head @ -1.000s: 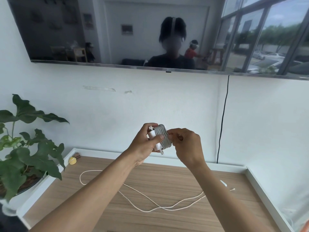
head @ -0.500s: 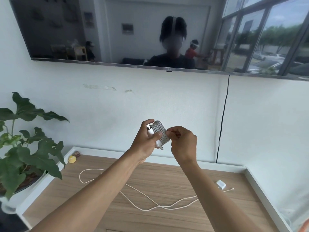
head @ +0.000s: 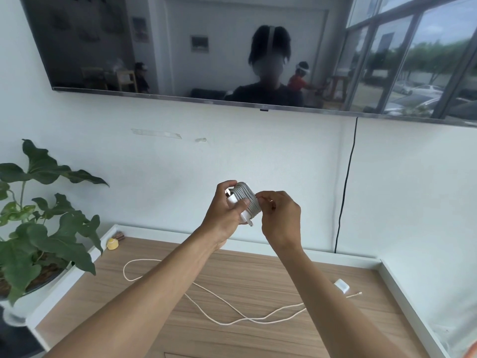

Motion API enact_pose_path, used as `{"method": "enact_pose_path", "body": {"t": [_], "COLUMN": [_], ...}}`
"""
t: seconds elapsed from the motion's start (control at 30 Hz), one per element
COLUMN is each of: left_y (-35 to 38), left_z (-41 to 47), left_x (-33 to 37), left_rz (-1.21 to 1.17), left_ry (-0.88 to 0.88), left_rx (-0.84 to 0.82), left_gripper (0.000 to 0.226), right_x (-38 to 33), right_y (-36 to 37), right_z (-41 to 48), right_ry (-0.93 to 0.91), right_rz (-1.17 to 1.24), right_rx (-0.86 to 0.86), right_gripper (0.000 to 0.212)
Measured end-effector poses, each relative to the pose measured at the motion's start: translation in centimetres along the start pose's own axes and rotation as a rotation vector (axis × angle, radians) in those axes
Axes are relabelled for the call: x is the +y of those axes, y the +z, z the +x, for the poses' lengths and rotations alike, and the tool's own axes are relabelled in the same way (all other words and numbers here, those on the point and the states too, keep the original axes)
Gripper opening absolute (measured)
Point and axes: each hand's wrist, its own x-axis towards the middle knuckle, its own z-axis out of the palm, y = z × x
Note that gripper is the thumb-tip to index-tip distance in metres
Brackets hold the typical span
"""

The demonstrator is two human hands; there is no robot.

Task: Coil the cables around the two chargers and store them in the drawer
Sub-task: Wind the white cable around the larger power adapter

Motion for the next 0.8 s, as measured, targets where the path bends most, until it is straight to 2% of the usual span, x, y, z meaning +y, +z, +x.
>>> {"method": "enact_pose_path", "body": {"t": [0.17,0.33,0.57,0.7,0.8], "left_y": [0.2,0.1,-0.3,-0.9,-1.0], "left_z": [0.4,0.6,0.8,1.1,1.1], "left_x": [-0.6,-1.3,-2.0,-2.4,-2.4], "left_rz": [-0.01,-0.018,0.042,0.099,0.085], "left_ry": [-0.005,-0.014,0.02,0.044,0.033], "left_rx": [0.044,0.075,0.09,0.09,0.075], "left_gripper": [0.044,0.043,0.046,0.049,0.046], "right_x": [0.3,1.0,1.4,2.0,2.0], "right_y": [0.9,1.6,1.7,1.7,1.7], "right_z": [-1.0,-1.5,-0.9,-0.5,-0.3], "right_ry": [-0.093,-0.1,-0.078,0.036,0.044], "right_rz": [-0.008,0.008,0.079,0.205,0.244], "right_rx": [0.023,-0.004,-0.024,-0.053,-0.073], "right_gripper": [0.019,0.024,0.018,0.016,0.017]}}
